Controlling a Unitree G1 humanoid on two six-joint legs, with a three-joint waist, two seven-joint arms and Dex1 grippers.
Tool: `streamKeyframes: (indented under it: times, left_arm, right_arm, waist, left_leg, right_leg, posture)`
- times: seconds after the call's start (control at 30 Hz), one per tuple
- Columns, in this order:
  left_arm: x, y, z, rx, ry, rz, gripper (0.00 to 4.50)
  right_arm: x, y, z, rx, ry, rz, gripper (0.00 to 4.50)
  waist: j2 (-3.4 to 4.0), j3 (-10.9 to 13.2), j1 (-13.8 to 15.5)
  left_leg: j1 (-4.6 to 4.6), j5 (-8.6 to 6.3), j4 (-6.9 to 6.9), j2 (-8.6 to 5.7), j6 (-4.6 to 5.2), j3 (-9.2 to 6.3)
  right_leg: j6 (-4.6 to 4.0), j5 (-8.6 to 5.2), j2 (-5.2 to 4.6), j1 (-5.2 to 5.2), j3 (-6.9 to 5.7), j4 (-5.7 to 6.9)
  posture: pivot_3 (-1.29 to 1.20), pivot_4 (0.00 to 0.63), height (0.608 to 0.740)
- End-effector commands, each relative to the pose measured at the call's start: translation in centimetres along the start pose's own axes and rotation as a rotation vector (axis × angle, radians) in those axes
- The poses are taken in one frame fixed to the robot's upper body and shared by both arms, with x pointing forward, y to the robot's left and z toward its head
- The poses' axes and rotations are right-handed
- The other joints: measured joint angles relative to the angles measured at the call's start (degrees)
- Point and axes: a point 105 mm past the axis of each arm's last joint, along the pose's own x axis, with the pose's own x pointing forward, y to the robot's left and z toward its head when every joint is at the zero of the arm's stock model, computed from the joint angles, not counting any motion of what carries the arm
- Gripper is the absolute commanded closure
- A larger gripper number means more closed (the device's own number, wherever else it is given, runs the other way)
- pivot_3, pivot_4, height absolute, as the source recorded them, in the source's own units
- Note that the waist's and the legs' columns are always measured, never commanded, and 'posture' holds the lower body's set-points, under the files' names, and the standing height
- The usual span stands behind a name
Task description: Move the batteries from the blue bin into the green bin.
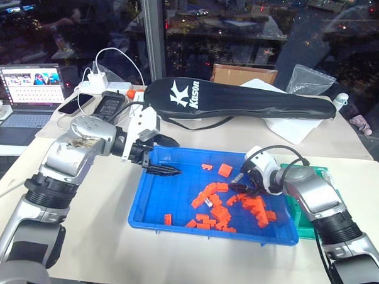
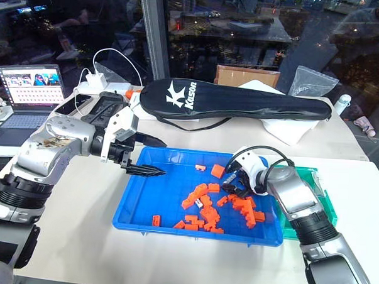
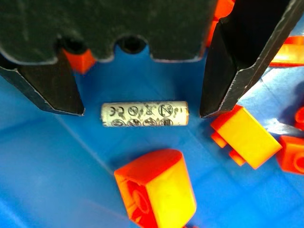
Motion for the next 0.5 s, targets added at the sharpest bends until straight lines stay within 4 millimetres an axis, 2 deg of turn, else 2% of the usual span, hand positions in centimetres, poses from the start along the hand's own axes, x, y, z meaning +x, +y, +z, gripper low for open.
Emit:
streamKeyframes:
  times: [0.03,0.1,0.17,0.2,0.27,0.33,0.43,0.5]
  left_arm:
    - [-0.5,-0.3,0.9,0.034,-0.012,0.007,0.00]
    - [-0.4,-0.3,0.9,0.034,-0.015,0.005,0.00]
    - [-0.3,-0.2,0.9,0.033,-0.018,0.000,0.00]
    - [-0.2,-0.2,0.9,0.034,-0.020,-0.003,0.00]
    - [-0.1,-0.2,1.0,0.039,-0.021,-0.009,0.00]
    - [0.1,-0.3,1.3,0.036,-0.038,-0.022,0.00]
    - [0.3,-0.4,1.6,0.035,-0.053,-0.039,0.00]
    - [0.8,-0.3,1.6,0.040,-0.056,-0.054,0.00]
  right_arm:
    - [-0.4,-0.4,0.4,-0.012,-0.032,-0.015,1.42]
    - [-0.6,-0.5,0.5,-0.018,-0.034,-0.018,1.99]
    - [-1.7,-0.5,1.3,-0.028,-0.050,-0.010,1.99]
    - [-2.5,-0.6,2.3,-0.050,-0.092,-0.013,1.99]
    - [-4.7,-1.1,4.7,-0.053,-0.168,-0.038,1.99]
    - [-7.6,-1.4,5.9,-0.062,-0.182,-0.048,1.99]
    - [-10.2,-1.7,5.2,-0.082,-0.130,-0.068,1.99]
    - [-12.8,-3.3,3.3,-0.078,-0.052,-0.151,1.99]
  waist:
    - [0.00,0.00,0.03]
    - [0.00,0.00,0.04]
    - [0.00,0.00,0.05]
    - [0.00,0.00,0.09]
    - [0.04,0.03,0.08]
    - [0.07,0.05,0.09]
    - [0.15,0.10,0.46]
    - [0.08,0.10,0.46]
  left_leg:
    - [0.01,0.00,0.00,0.00,0.00,0.00]
    - [0.01,0.00,0.00,0.00,0.00,0.00]
    - [0.02,0.00,0.01,0.00,0.00,0.00]
    - [0.01,0.00,0.00,0.00,0.00,0.00]
    - [-0.03,0.00,0.00,0.00,0.00,0.00]
    - [-0.05,0.00,0.00,0.00,0.00,0.00]
    - [-0.02,0.00,-0.02,0.00,0.00,-0.02]
    - [0.01,-0.01,-0.03,0.01,0.01,-0.07]
  right_leg:
    - [0.00,0.00,0.00,0.01,0.00,0.00]
    - [0.01,0.00,0.00,0.02,0.00,0.00]
    - [0.01,-0.01,0.00,0.02,0.00,0.00]
    - [0.01,-0.01,0.00,0.02,0.00,0.00]
    - [0.01,-0.01,-0.01,-0.01,0.00,0.00]
    - [0.00,0.00,-0.01,-0.03,0.00,0.01]
    - [0.00,0.00,-0.02,0.03,-0.05,-0.03]
    - [-0.03,-0.03,-0.02,0.05,-0.12,-0.09]
  posture:
    - [0.00,0.150,0.731]
    - [0.00,0.150,0.731]
    - [0.00,0.150,0.731]
    - [0.00,0.150,0.731]
    - [0.00,0.150,0.731]
    - [0.00,0.150,0.731]
    - [0.00,0.150,0.731]
    - [0.00,0.150,0.731]
